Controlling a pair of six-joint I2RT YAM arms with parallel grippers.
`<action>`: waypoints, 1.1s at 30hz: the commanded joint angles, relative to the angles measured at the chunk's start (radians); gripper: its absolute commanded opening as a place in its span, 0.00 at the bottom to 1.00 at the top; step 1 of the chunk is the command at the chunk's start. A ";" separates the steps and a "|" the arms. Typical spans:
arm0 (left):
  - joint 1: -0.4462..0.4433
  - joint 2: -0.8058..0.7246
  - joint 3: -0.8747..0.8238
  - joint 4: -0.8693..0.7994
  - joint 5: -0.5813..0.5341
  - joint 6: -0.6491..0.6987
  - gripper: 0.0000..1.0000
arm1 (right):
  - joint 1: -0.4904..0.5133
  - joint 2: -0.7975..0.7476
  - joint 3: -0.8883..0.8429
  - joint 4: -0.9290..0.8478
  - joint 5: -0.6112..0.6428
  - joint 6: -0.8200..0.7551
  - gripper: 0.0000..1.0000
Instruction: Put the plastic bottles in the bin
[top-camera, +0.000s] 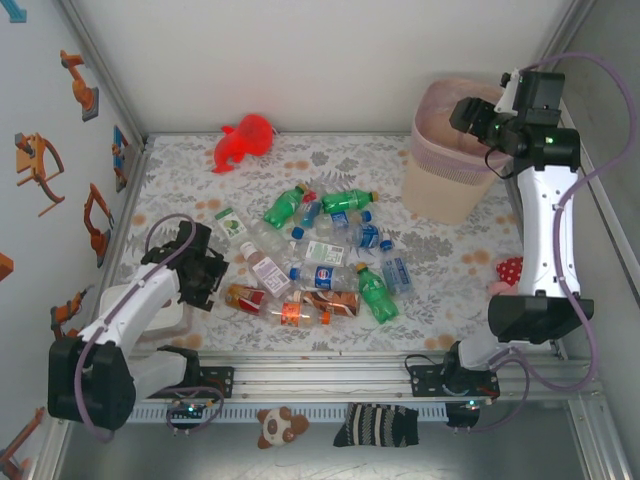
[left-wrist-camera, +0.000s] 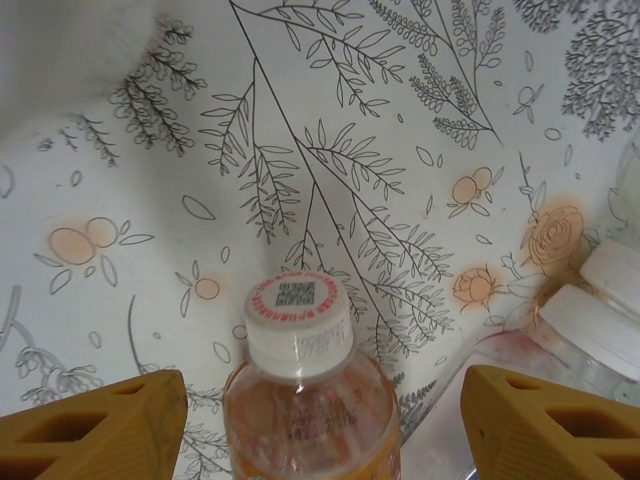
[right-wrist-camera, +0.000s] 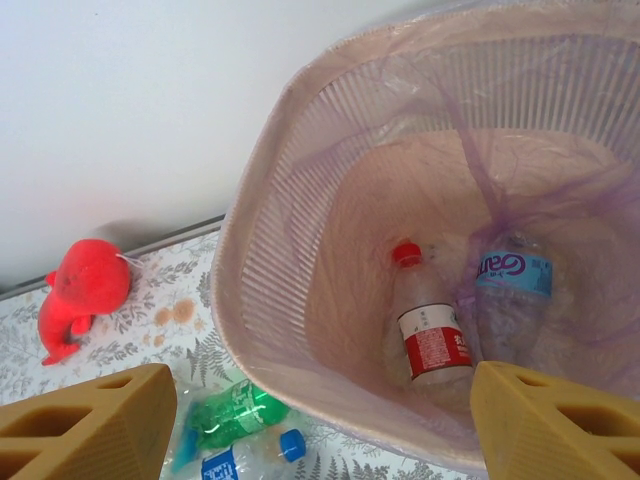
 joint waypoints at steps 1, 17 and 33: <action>0.023 0.051 -0.013 0.045 0.063 0.008 0.69 | 0.010 -0.043 -0.010 0.016 -0.007 0.008 0.77; 0.074 0.206 -0.003 0.078 0.076 0.015 0.54 | 0.010 -0.085 -0.055 0.005 0.024 -0.012 0.76; 0.075 0.073 0.011 -0.020 0.047 0.010 0.50 | 0.010 -0.085 -0.058 0.023 0.008 -0.007 0.77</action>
